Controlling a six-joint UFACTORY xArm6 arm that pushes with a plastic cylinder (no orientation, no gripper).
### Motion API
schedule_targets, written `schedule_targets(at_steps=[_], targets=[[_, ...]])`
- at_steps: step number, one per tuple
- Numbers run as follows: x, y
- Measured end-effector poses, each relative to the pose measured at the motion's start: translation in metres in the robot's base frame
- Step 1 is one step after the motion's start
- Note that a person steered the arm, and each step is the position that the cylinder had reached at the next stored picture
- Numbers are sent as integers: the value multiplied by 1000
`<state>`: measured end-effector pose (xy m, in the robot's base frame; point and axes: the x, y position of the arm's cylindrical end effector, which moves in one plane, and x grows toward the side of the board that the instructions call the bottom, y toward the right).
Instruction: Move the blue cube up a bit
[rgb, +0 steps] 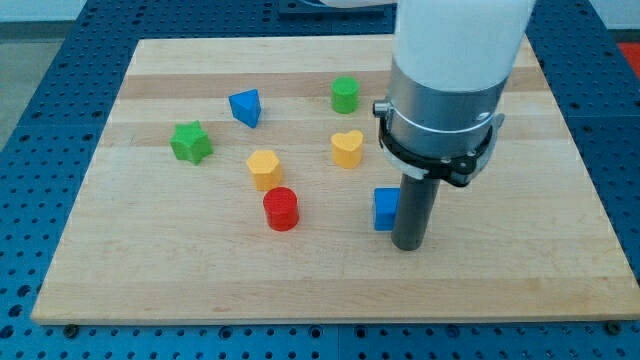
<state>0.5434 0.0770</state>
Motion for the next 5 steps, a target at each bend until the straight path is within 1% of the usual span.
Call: schedule_targets(at_steps=[2, 4, 5], targets=[[-32, 0], [-33, 0], [-37, 52]])
